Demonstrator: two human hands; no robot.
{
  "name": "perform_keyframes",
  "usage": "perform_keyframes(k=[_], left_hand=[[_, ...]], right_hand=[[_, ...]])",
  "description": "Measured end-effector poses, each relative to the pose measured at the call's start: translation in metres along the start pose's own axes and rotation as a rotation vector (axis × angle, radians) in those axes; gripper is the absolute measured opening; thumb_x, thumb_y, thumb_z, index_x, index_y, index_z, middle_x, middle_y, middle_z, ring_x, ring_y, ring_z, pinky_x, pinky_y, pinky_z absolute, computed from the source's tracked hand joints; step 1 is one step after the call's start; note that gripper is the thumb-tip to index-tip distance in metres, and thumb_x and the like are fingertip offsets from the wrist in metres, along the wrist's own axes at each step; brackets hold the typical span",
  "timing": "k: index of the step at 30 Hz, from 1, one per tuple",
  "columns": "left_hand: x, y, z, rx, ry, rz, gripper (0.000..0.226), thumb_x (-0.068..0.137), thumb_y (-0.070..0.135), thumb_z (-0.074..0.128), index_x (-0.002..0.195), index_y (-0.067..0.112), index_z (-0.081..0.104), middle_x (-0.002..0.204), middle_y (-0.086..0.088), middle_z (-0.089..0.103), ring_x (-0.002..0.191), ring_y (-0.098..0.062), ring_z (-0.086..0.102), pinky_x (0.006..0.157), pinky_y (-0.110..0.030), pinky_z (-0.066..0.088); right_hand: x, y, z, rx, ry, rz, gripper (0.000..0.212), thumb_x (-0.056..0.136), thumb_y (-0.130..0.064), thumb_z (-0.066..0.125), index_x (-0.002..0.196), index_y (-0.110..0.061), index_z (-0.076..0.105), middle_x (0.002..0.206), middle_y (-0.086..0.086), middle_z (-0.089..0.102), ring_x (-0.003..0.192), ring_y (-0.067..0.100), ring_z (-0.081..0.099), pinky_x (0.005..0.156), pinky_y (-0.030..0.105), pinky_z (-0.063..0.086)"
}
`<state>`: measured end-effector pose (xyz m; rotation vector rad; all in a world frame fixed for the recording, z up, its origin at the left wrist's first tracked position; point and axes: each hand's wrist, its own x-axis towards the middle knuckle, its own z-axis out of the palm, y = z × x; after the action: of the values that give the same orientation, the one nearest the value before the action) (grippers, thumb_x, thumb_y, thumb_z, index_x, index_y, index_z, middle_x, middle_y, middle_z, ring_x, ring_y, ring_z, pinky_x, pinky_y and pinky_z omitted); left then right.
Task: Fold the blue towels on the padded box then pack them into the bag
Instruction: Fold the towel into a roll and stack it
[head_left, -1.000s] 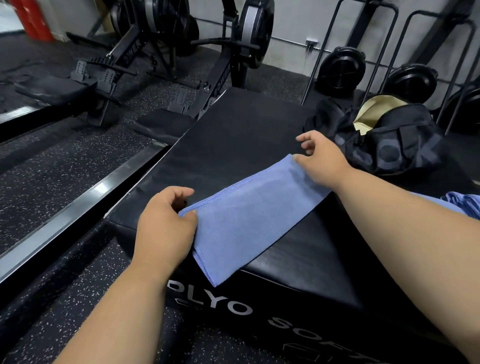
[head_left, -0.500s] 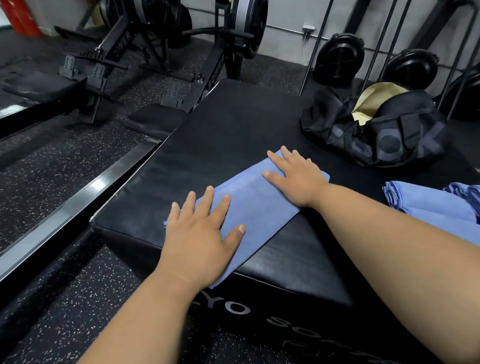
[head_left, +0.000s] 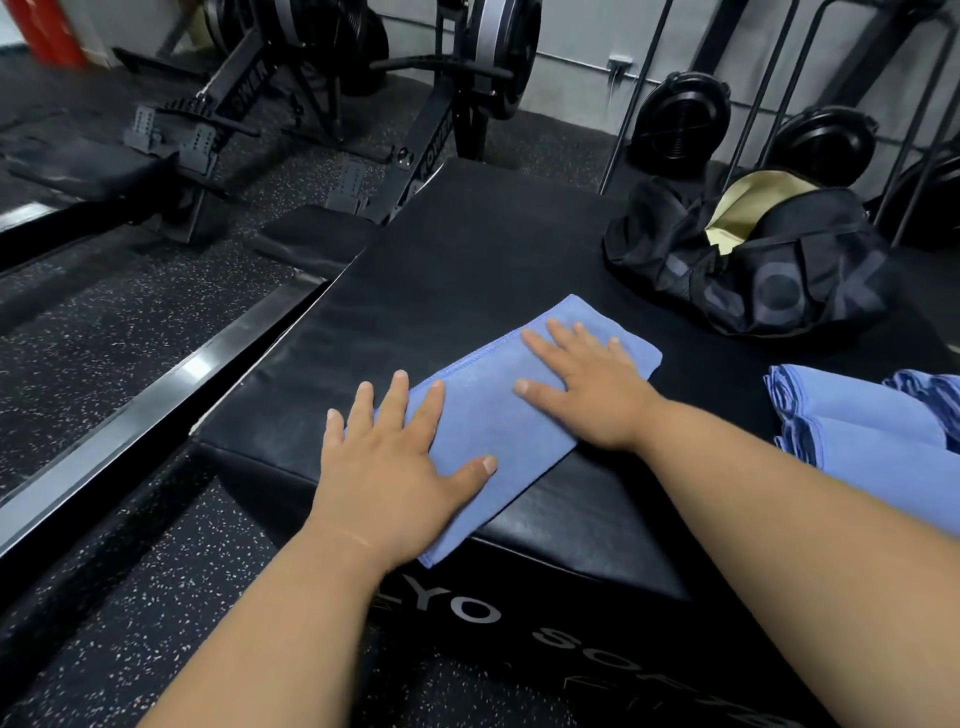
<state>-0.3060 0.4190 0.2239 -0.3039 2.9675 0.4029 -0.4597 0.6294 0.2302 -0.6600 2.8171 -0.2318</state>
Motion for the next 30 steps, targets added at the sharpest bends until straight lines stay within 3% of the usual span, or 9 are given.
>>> perform_keyframes(k=[4,9,14,16,18,22,25,28,30], left_hand=[[-0.004,-0.007,0.001,-0.038,0.029,0.009,0.103,0.083,0.094,0.026,0.167,0.040,0.002,0.176,0.003,-0.010,0.161,-0.030,-0.012,0.129,-0.052,-0.004],[-0.007,-0.013,0.005,-0.079,0.057,0.024,0.108,0.078,0.096,0.021,0.167,0.039,0.003,0.176,0.004,-0.008,0.162,-0.029,-0.011,0.130,-0.051,-0.005],[-0.006,-0.012,0.004,-0.088,0.050,0.020,0.105,0.083,0.094,0.030,0.168,0.038,0.003,0.176,0.003,-0.009,0.161,-0.030,-0.013,0.129,-0.051,-0.007],[-0.005,-0.012,0.004,-0.085,0.049,0.021,0.105,0.083,0.094,0.031,0.168,0.038,0.003,0.176,0.002,-0.009,0.161,-0.030,-0.013,0.129,-0.051,-0.007],[-0.005,-0.013,0.005,-0.088,0.051,0.024,0.105,0.083,0.094,0.031,0.168,0.038,0.003,0.176,0.002,-0.008,0.161,-0.030,-0.012,0.129,-0.051,-0.007],[-0.007,-0.017,0.006,-0.108,0.078,0.046,0.105,0.082,0.094,0.029,0.167,0.039,0.004,0.176,0.003,-0.007,0.161,-0.029,-0.011,0.130,-0.050,-0.006],[-0.011,-0.025,0.009,-0.152,0.118,0.072,0.107,0.076,0.097,0.022,0.166,0.041,0.013,0.177,0.004,0.000,0.162,-0.026,-0.006,0.131,-0.048,-0.002],[-0.015,-0.034,0.012,-0.211,0.155,0.082,0.106,0.073,0.095,0.020,0.164,0.041,0.022,0.176,0.005,0.007,0.162,-0.022,-0.003,0.132,-0.046,0.000],[-0.018,-0.038,0.013,-0.226,0.164,0.093,0.102,0.076,0.094,0.024,0.164,0.041,0.024,0.176,0.005,0.008,0.162,-0.021,-0.002,0.131,-0.045,0.000]], right_hand=[[0.023,0.042,-0.011,-0.014,0.069,0.122,0.071,0.101,-0.072,0.034,0.165,-0.046,0.015,0.176,-0.005,0.004,0.162,0.023,0.000,0.129,0.055,0.002],[0.035,0.068,-0.018,0.142,0.100,0.249,0.063,0.107,-0.059,0.033,0.166,-0.040,0.022,0.176,0.001,0.009,0.162,0.023,0.003,0.130,0.051,-0.001],[-0.002,0.025,0.004,0.092,0.377,0.149,0.066,0.103,-0.058,0.038,0.162,-0.030,0.035,0.173,0.008,0.020,0.159,0.032,0.017,0.129,0.056,0.010],[-0.030,0.004,0.021,0.013,0.293,0.083,0.076,0.095,-0.073,0.027,0.161,-0.036,0.037,0.172,0.005,0.021,0.158,0.030,0.015,0.128,0.058,0.012],[-0.047,-0.003,0.030,0.014,0.198,0.127,0.081,0.092,-0.079,0.018,0.163,-0.042,0.026,0.174,0.000,0.014,0.161,0.028,0.006,0.129,0.057,0.007],[-0.042,0.004,0.022,0.039,0.161,0.270,0.080,0.092,-0.082,0.020,0.164,-0.047,0.017,0.175,0.000,0.003,0.161,0.029,-0.005,0.127,0.061,0.001],[-0.029,0.008,0.014,0.165,0.178,0.448,0.070,0.096,-0.076,0.030,0.161,-0.052,0.023,0.176,0.000,-0.007,0.161,0.032,-0.009,0.127,0.060,-0.007],[-0.020,0.012,0.012,0.211,0.226,0.553,0.066,0.096,-0.074,0.032,0.159,-0.054,0.027,0.176,0.005,-0.001,0.162,0.032,-0.003,0.128,0.057,-0.006],[-0.019,0.013,0.013,0.170,0.257,0.570,0.064,0.097,-0.073,0.033,0.158,-0.053,0.031,0.173,0.007,0.015,0.158,0.033,0.013,0.127,0.052,0.006]])
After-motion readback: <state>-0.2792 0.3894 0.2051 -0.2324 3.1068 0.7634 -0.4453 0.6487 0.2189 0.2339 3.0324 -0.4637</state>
